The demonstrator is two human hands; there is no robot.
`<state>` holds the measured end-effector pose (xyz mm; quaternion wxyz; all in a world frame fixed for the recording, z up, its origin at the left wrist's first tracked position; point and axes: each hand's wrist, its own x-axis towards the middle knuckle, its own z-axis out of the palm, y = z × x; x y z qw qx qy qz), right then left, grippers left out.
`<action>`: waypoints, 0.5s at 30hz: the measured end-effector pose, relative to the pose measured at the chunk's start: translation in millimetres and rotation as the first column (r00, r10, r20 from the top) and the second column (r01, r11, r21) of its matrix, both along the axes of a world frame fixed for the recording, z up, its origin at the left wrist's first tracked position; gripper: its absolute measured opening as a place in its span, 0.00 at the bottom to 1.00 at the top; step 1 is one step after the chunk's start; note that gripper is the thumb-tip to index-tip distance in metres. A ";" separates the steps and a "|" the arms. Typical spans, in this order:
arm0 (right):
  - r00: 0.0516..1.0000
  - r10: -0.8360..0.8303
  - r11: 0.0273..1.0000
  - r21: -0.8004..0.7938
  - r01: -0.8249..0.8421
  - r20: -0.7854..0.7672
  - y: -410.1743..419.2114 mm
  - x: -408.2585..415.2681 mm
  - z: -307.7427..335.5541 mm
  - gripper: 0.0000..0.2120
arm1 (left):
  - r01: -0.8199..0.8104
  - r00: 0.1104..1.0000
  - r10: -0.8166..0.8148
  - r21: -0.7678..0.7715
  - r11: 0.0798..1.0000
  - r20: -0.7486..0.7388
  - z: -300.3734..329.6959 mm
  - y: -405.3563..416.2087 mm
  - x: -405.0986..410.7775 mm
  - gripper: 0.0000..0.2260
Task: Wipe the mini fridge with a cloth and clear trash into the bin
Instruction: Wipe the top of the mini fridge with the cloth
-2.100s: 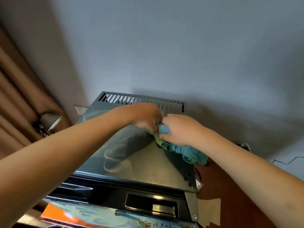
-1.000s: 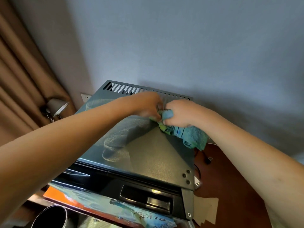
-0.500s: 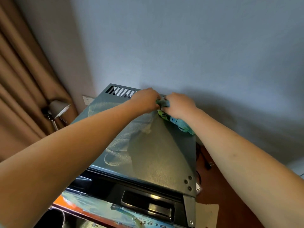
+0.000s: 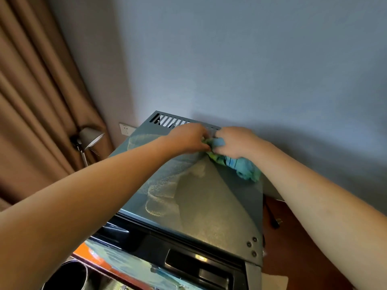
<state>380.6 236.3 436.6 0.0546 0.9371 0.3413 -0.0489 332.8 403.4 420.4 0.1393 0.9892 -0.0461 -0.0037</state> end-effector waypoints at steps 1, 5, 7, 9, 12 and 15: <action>0.999 -0.022 0.998 0.055 0.020 0.037 4.8 4.8 -4.5 0.12 | -0.047 0.999 0.047 0.009 0.999 0.012 0.6 2.6 5.6 0.12; 0.997 -0.056 0.989 0.141 0.048 0.055 14.1 10.6 -14.4 0.08 | -0.082 0.997 0.082 0.002 0.997 -0.009 5.5 5.3 16.9 0.12; 0.999 -0.032 0.992 0.120 0.032 0.001 9.9 6.1 -10.5 0.08 | -0.055 0.998 0.055 0.004 0.998 -0.027 7.2 3.5 12.4 0.13; 0.998 0.026 0.999 0.048 -0.024 -0.053 6.6 -2.4 -4.9 0.09 | -0.009 0.999 0.009 0.005 1.000 -0.051 5.7 5.2 2.9 0.15; 0.993 0.083 0.994 -0.058 -0.088 -0.086 7.7 -16.2 3.3 0.12 | 0.064 0.997 -0.064 0.007 0.998 -0.053 -0.8 10.6 -9.0 0.18; 0.993 0.072 0.986 -0.143 -0.085 -0.090 19.7 -11.3 10.7 0.19 | 0.059 0.998 -0.059 0.053 0.997 -0.016 -4.1 11.0 -6.6 0.21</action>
